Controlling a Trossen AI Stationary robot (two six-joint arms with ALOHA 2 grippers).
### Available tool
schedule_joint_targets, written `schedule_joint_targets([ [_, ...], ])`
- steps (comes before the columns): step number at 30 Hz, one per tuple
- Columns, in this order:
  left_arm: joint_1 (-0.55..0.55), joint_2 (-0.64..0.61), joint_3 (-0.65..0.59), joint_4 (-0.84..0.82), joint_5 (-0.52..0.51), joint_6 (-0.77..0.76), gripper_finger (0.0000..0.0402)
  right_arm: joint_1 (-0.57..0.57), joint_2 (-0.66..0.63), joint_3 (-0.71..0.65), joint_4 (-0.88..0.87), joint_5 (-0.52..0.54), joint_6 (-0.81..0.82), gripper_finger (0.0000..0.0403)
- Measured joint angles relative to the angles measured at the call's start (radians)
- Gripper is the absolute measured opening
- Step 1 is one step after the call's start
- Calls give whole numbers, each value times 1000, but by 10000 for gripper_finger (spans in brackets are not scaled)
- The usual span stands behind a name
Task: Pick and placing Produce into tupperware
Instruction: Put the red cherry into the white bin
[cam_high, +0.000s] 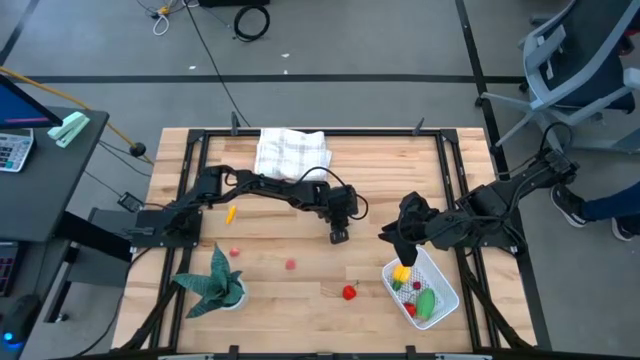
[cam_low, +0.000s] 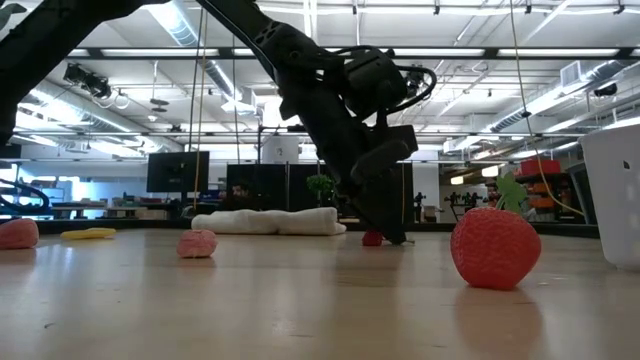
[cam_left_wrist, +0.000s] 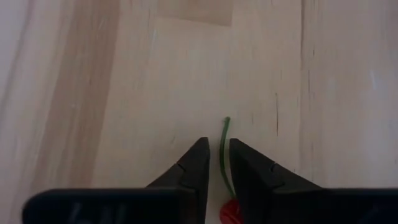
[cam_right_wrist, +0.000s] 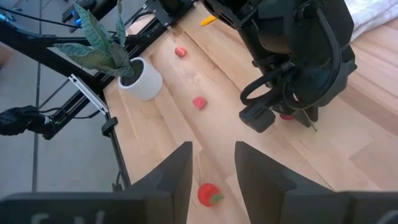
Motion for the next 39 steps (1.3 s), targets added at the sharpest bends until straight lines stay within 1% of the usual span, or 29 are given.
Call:
schedule_joint_targets([
  [3,0,1,-1,5,0,1,81,0,0,0,0,-1,-6,128],
  [5,0,1,-1,6,0,3,78,0,0,0,0,-1,-15,128],
  [8,-2,2,-2,4,-4,-22,55,0,0,0,0,-1,-19,128],
  [11,-5,3,-3,8,-5,-24,14,0,0,0,0,-1,-22,128],
  [13,-7,5,8,0,-8,-31,9,0,0,0,0,-1,-34,128],
  [18,-18,10,92,-61,-4,-49,5,0,0,0,-1,-1,-46,128],
  [20,-25,12,148,-88,0,-50,4,0,0,0,-1,4,-45,128],
  [22,-34,8,219,-109,0,-49,3,0,0,0,0,33,-38,128],
  [25,-56,4,309,-145,0,-48,3,0,-4,0,2,137,-47,125],
  [27,-75,4,361,-152,6,-49,2,0,-15,0,3,233,-65,122],
  [30,-107,4,440,-142,49,-49,2,1,-49,1,13,389,-106,116],
  [32,-129,4,467,-117,77,-50,2,1,-78,2,17,484,-148,112],
  [36,-167,4,470,45,137,-48,1,-6,-144,1,9,644,-301,106],
  [37,-177,8,470,109,159,-47,1,-17,-162,0,-4,685,-343,106],
  [39,-198,20,473,246,209,-43,1,-41,-191,1,-3,726,-389,106],
])
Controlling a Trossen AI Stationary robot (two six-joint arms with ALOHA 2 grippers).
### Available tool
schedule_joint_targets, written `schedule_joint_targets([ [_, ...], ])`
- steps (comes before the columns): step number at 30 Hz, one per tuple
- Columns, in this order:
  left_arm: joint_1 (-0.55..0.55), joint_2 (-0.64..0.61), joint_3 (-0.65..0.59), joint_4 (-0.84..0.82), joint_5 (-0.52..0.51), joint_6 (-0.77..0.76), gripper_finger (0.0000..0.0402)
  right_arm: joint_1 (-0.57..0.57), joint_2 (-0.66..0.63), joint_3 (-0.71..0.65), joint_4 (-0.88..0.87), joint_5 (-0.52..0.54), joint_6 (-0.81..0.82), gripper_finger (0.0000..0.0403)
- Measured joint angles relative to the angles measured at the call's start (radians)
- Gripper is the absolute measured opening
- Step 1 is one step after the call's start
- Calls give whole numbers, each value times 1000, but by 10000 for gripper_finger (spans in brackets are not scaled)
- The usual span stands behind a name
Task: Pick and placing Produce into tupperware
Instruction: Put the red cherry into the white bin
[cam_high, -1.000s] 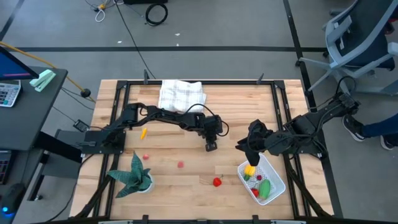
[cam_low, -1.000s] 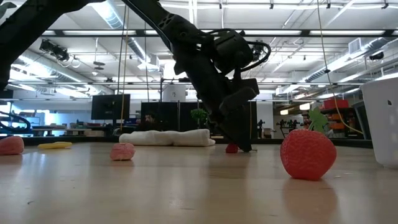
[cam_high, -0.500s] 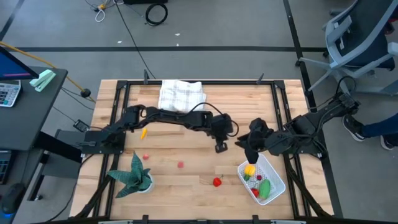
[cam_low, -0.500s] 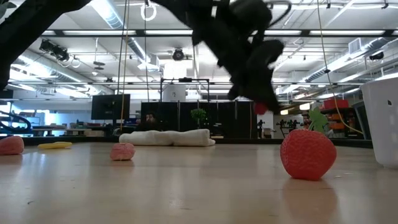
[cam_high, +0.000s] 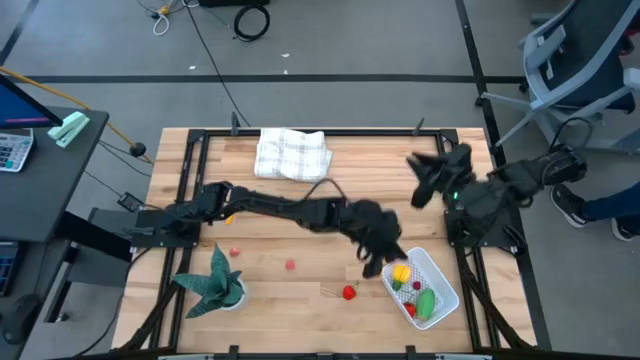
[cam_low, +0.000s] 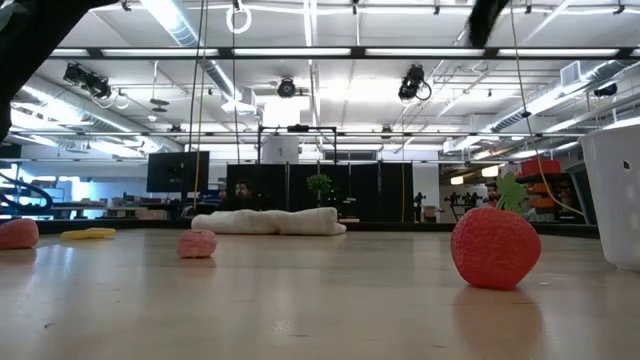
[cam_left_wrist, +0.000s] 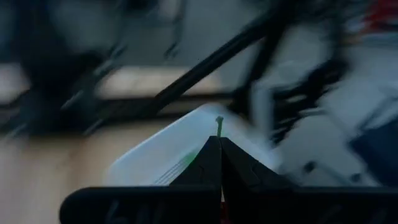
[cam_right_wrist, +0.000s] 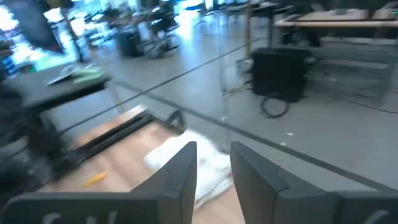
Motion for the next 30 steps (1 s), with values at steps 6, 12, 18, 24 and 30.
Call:
schedule_joint_targets([
  [6,-42,83,-2,377,86,72,1,-66,-31,0,4,-39,-13,119],
  [12,-47,174,0,465,89,-42,1,-95,-21,-1,4,-90,-12,126],
  [18,-39,256,-3,459,76,-164,1,-104,-9,-1,4,-144,-11,126],
  [24,-38,276,-2,386,33,-70,6,-104,-1,-1,3,-163,-2,128],
  [30,-25,272,0,227,-5,-32,31,-104,0,-1,2,-183,22,128],
])
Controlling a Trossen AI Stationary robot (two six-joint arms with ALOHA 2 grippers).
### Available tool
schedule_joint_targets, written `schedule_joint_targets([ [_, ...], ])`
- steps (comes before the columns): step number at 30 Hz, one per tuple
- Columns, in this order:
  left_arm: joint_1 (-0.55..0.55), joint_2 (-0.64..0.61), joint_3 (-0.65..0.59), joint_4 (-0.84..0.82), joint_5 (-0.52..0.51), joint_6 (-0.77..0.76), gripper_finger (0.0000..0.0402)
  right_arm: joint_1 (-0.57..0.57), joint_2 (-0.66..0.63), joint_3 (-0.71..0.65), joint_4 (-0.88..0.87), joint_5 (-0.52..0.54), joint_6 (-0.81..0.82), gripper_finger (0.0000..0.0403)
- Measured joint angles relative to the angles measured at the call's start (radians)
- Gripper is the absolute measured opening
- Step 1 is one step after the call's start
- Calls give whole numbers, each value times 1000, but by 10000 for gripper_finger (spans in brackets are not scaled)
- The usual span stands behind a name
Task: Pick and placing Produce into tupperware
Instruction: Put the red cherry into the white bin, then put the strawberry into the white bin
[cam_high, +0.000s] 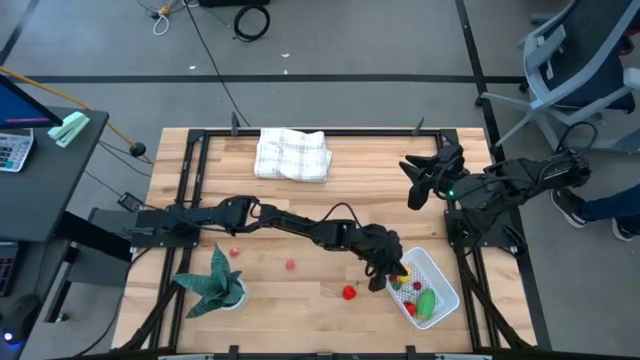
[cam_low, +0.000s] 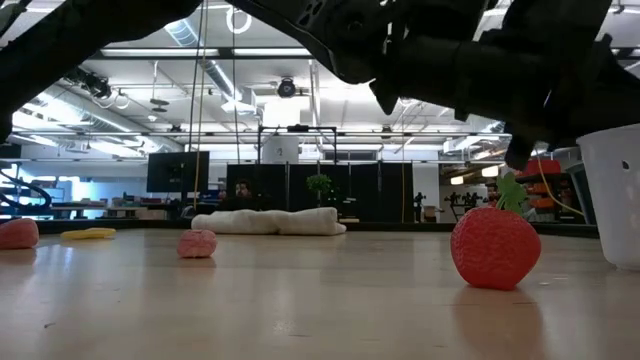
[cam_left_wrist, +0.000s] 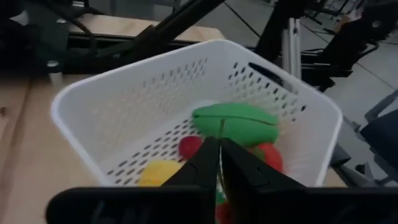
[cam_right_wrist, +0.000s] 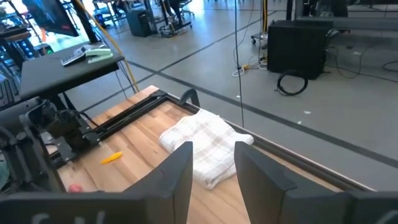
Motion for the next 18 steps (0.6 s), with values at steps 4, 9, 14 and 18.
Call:
schedule_joint_targets([
  [4,0,0,0,8,-2,0,50,0,0,0,0,0,0,128],
  [9,-1,-15,-2,50,-1,-38,83,0,0,0,0,-2,1,128],
  [14,17,-84,-2,17,27,-117,112,0,0,0,-6,-18,1,128],
  [18,47,-179,-2,-145,48,-150,115,0,-2,0,-29,-39,2,128],
])
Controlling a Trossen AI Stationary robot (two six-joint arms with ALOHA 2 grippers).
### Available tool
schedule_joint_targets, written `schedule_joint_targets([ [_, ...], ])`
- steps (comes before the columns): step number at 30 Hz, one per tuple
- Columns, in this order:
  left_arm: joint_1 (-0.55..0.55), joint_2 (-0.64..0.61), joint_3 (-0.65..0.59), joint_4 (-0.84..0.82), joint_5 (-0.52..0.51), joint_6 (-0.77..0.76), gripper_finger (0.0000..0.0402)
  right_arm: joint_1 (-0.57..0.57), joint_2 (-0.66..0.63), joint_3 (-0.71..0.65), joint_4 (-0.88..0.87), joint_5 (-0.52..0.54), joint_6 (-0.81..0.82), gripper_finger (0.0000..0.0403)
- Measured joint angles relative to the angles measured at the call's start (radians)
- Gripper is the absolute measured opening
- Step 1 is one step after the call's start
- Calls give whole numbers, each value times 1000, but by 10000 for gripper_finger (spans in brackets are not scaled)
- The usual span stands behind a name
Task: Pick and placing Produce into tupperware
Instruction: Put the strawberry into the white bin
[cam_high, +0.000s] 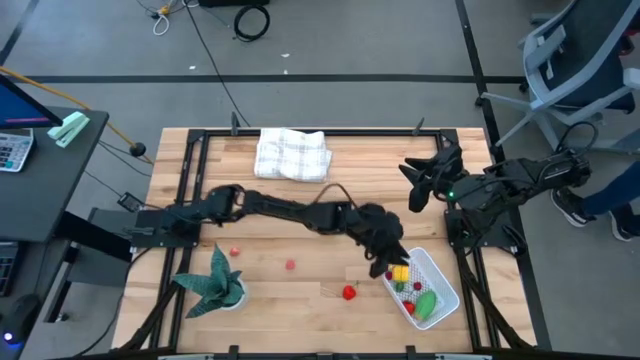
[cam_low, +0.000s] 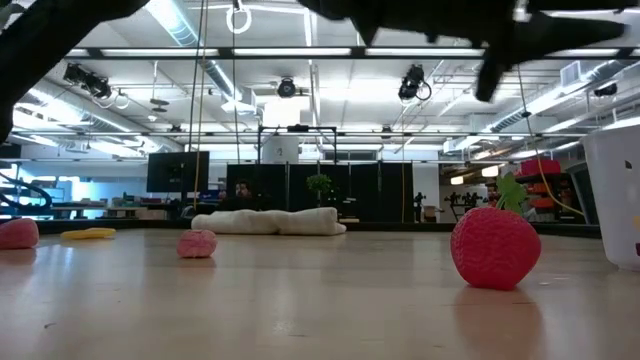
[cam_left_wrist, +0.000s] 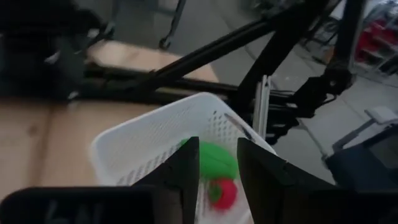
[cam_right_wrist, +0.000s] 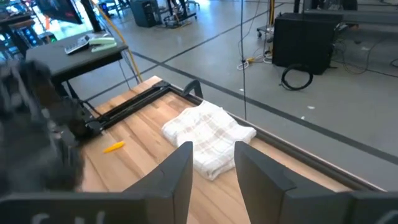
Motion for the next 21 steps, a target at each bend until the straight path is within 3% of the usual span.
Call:
schedule_joint_targets([
  [6,34,-137,2,-446,0,-96,97,0,-1,0,-29,-20,0,128],
  [11,6,-169,0,-726,-1,-106,86,0,-1,0,-70,-20,0,128],
  [16,-41,-145,-3,-814,-54,-105,89,0,-1,0,-101,-20,-1,128],
  [21,-71,-114,-3,-779,-82,-118,111,0,-1,0,-120,-20,-1,128],
])
